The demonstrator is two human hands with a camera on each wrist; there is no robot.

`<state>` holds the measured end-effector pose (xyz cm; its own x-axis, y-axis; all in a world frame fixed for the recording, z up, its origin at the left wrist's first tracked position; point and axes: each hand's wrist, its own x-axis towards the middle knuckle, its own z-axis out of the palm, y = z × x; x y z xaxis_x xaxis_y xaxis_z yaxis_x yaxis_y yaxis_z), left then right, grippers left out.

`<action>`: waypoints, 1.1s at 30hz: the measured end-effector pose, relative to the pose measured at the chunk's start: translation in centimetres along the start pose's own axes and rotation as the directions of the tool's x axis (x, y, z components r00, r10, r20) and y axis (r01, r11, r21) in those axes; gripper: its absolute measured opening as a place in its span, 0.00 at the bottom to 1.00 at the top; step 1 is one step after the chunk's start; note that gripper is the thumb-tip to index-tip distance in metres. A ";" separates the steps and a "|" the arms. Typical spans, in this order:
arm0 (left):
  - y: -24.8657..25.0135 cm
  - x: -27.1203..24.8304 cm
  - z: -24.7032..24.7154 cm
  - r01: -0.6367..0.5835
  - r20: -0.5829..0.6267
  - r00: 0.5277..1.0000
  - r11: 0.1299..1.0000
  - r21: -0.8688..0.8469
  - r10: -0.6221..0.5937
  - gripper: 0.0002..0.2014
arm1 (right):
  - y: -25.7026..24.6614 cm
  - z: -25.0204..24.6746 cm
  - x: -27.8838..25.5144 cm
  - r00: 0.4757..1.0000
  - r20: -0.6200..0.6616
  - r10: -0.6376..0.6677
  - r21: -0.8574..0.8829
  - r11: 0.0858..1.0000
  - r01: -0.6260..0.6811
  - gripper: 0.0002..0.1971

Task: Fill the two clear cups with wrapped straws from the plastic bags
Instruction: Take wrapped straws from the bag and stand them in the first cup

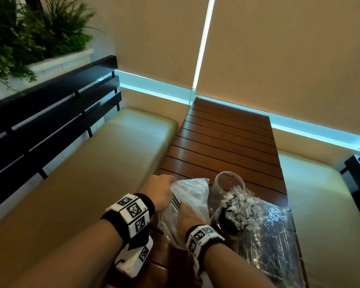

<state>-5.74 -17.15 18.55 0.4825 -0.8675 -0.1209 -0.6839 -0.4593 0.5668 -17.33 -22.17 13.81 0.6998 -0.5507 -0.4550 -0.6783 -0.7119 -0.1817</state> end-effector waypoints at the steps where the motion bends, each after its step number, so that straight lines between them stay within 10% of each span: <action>1: -0.1 0.1 -0.1 0.003 -0.001 1.000 1.000 0.005 -0.003 0.21 | 0.3 0.4 0.5 1.000 0.012 -0.015 0.033 0.999 0.015 0.25; 6: -0.5 1.1 0.2 0.044 0.005 0.999 0.999 0.002 -0.044 0.23 | -0.5 -0.5 0.8 0.999 -0.007 0.042 0.106 0.993 -0.041 0.33; 19: 1.7 4.6 1.0 0.042 -0.147 0.989 0.989 0.142 -0.021 0.18 | 5.1 -10.9 -8.4 0.989 -0.149 0.002 -0.069 0.998 -0.012 0.13; 28: 2.1 5.2 2.5 0.015 0.071 0.996 0.915 0.403 -0.048 0.19 | 9.7 -14.7 -11.7 0.924 -0.378 0.065 0.026 0.998 -0.060 0.12; 33: 4.2 3.9 1.6 -0.118 0.249 0.968 0.919 0.375 0.022 0.40 | 10.4 -12.8 -9.2 0.793 -0.606 0.071 0.131 0.991 0.012 0.13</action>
<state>-7.61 -22.79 19.22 0.3155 -0.8977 -0.3076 -0.8910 -0.3918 0.2294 -27.97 -30.13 27.27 0.6423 -0.7507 0.1547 -0.6934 -0.6551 -0.3001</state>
